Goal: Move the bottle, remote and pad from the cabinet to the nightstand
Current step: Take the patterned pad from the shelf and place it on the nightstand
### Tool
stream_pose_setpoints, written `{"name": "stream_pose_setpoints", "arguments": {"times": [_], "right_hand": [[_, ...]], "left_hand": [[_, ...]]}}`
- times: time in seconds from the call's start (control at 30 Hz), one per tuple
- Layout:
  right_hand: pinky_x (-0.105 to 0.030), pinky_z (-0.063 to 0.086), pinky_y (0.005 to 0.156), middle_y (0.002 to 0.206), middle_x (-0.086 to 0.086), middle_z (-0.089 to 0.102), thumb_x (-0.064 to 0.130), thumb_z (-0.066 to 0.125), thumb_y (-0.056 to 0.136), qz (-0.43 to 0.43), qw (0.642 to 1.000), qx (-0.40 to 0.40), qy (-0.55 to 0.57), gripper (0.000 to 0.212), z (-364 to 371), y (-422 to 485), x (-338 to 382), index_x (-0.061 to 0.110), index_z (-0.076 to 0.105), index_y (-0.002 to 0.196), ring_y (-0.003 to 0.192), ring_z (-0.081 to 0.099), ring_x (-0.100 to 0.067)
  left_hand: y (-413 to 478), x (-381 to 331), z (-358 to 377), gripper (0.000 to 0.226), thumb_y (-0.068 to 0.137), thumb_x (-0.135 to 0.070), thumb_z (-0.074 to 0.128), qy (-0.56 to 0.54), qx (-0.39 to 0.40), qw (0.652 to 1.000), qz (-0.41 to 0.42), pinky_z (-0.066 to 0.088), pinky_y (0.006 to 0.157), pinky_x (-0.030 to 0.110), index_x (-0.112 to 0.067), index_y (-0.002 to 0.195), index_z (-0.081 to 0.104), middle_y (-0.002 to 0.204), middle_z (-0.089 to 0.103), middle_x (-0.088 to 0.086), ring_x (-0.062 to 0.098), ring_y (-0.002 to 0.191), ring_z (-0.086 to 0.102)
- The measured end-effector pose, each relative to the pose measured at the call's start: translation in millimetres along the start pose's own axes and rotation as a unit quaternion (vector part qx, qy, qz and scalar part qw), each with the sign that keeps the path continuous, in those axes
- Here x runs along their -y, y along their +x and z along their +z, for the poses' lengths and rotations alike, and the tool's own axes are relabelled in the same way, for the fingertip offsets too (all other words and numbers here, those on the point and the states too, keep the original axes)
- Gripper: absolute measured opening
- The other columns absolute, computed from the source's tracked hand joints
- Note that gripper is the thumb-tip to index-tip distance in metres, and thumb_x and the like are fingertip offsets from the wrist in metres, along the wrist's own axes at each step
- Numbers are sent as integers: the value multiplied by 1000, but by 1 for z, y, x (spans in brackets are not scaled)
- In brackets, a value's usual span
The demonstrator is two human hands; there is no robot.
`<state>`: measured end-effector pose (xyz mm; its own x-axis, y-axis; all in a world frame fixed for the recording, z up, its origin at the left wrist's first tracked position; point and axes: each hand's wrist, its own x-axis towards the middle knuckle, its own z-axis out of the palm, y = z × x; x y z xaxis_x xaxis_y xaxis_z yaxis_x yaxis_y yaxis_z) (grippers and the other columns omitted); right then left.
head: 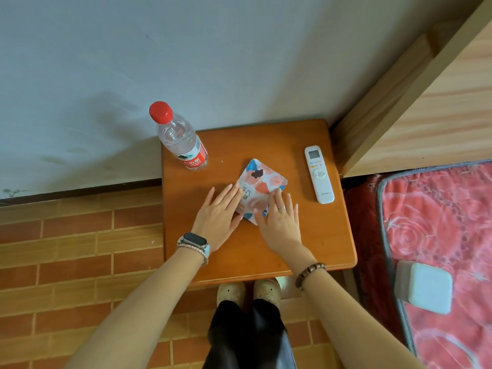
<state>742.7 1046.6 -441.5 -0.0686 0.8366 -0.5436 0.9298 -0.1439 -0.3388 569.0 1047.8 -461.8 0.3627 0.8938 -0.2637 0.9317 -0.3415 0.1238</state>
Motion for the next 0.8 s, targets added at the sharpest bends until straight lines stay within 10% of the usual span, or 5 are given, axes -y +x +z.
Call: {"name": "stream_pose_setpoints", "arguments": {"times": [0.5,0.8], "right_hand": [[-35,3,119,154,-7,36,27,49,99,-153,979,-110,-82,52,-4,7,-3,9,38,146,148,20,-24],[-32,-1,120,163,-2,2,32,39,103,-153,984,-60,-61,65,-5,34,7,18,1,154,150,-4,-15]], "left_hand": [[-18,-17,14,64,98,-51,15,-17,-9,998,-63,26,115,43,-13,145,32,150,37,6,20,140,29],[9,-2,6,63,98,-49,12,-15,-23,996,-79,24,116,44,-12,145,33,150,36,7,20,141,27]]}}
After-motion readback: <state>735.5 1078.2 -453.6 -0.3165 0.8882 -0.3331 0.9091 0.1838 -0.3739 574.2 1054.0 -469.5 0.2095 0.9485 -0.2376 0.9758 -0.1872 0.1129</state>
